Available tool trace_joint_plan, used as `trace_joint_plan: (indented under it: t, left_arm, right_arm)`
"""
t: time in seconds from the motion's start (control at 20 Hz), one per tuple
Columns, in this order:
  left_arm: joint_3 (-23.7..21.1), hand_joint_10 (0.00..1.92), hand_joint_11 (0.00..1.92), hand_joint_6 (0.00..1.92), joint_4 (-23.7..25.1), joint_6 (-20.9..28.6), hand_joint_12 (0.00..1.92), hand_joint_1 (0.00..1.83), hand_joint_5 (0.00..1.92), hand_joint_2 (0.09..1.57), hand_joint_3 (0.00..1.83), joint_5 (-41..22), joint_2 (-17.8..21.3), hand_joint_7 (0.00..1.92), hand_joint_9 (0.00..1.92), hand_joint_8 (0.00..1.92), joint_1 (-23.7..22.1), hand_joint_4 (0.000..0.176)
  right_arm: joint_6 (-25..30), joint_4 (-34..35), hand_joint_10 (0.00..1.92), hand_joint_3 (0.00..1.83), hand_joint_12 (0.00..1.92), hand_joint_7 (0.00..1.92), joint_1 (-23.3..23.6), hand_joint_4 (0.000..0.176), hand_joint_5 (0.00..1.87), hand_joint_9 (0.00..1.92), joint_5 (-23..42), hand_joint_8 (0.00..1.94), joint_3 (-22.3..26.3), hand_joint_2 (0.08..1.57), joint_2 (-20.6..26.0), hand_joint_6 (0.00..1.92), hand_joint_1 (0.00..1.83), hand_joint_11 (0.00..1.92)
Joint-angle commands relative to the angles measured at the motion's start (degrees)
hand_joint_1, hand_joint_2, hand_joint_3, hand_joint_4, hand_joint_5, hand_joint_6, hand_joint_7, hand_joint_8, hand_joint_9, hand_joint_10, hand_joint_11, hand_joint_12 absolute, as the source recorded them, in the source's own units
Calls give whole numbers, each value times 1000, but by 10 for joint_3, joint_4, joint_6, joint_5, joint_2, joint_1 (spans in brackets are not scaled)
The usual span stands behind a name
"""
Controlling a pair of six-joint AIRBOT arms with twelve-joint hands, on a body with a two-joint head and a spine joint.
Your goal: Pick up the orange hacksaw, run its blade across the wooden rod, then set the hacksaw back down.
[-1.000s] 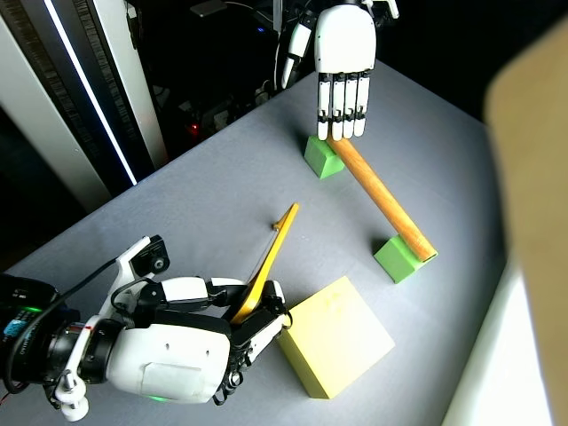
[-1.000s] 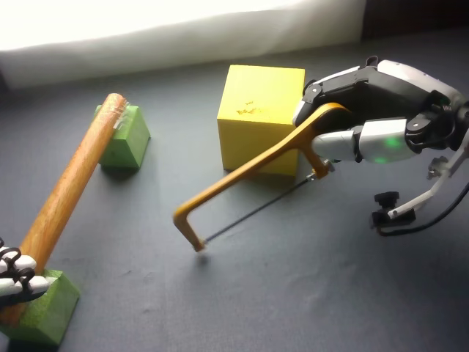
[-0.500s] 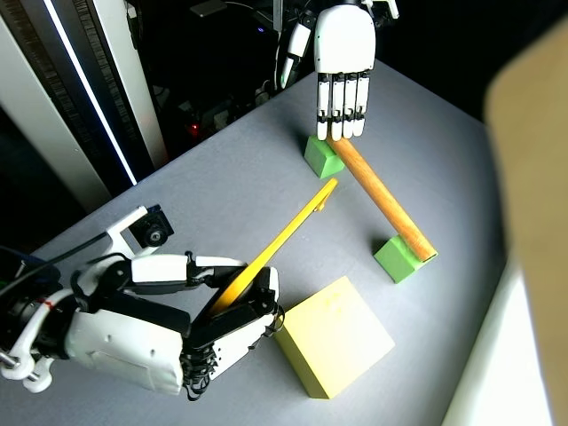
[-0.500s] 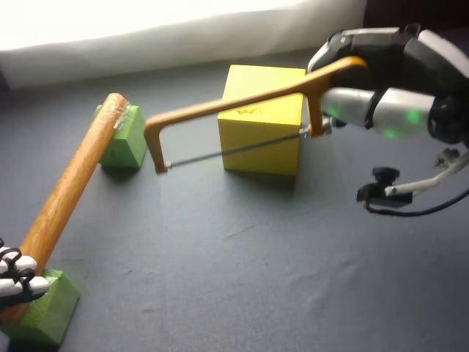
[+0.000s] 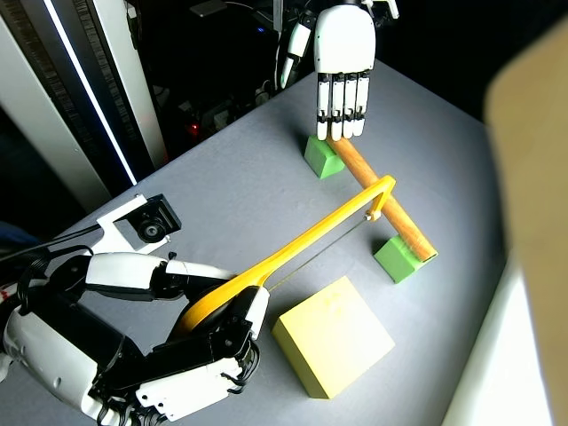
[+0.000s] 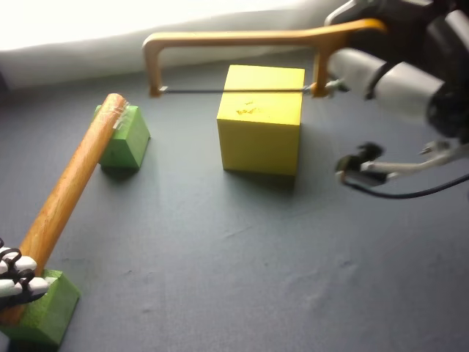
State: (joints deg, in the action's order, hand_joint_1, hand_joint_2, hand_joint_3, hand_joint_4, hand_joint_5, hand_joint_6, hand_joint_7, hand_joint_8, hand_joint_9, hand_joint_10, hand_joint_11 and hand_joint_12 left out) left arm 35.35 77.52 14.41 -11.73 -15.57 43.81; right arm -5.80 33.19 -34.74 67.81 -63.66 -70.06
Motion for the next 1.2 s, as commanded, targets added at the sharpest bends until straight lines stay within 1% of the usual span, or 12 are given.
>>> trace_joint_plan:
  t: [0.0,0.15,0.25,0.45,0.55,0.65,0.7,0.8,0.85,0.9,0.95,1.15]
  left_arm:
    - [2,1,0,1,-1,-2,154,29,12,1244,1,-4,-3,11,17,2,-4,0]
    - [1,0,0,0,-1,-2,162,10,2,1246,2,-4,-3,2,3,0,-4,0]
    - [2,2,0,2,-1,-2,176,27,6,1244,0,-4,-3,9,7,3,-4,0]
    - [1,0,0,0,-1,-2,165,33,8,1237,1,-4,-3,16,18,0,-3,0]
    - [1,0,0,0,-1,-2,110,42,0,1243,1,-4,-3,2,0,0,-3,0]
    - [2,5,0,3,-1,-2,172,64,20,1237,0,-4,-3,26,29,3,-3,0]
    - [2,0,0,0,-1,-2,70,48,3,1247,2,-4,-3,4,5,0,-3,0]
    - [3,2,11,0,-1,-2,62,54,0,1242,0,-4,-3,3,8,1,-3,0]
    - [3,0,0,0,-1,-2,159,64,12,1237,4,-4,-3,16,26,0,-3,0]
    - [3,1,0,0,-1,-2,126,36,10,1243,4,-4,-3,11,13,0,-3,0]
    - [3,3,0,4,-1,-2,120,47,21,1242,2,-4,-3,18,16,3,-3,0]
    - [3,1,0,2,-1,-2,235,73,29,1242,3,-4,-3,24,30,0,-3,0]
  right_arm:
    - [2,-22,972,1,1394,1026,14,0,852,1043,69,1135,0,1139,-6,990,1260,915]
    - [-19,-19,976,0,1374,1032,28,0,890,1056,49,1131,-6,1130,-36,929,1264,942]
    - [-29,-18,989,1,1408,1023,38,0,873,1048,39,1144,-13,1135,-58,958,1262,934]
    - [-51,-16,983,1,1387,1021,50,0,854,1043,15,1149,-28,1140,-86,980,1261,922]
    - [-56,-12,980,0,1391,1027,50,0,875,1050,12,1137,-35,1134,-101,954,1263,929]
    - [-70,-1,986,0,1388,1026,50,0,870,1057,7,1141,-36,1136,-110,960,1262,943]
    - [-77,4,984,1,1403,1018,50,0,867,1038,2,1150,-36,1138,-114,971,1260,913]
    - [-90,11,986,1,1406,1020,49,0,858,1036,-4,1148,-36,1140,-121,979,1260,908]
    - [-98,14,1022,0,1410,1009,49,0,870,1032,-5,1175,-36,1141,-125,958,1260,911]
    - [-101,14,1032,2,1418,992,49,0,841,1021,-7,1201,-37,1150,-129,997,1256,910]
    - [-104,15,1023,0,1417,1014,49,0,855,1031,-7,1163,-39,1143,-133,978,1260,919]
    - [-127,20,1022,1,1390,984,49,0,846,1014,-11,1215,-44,1152,-148,991,1255,920]
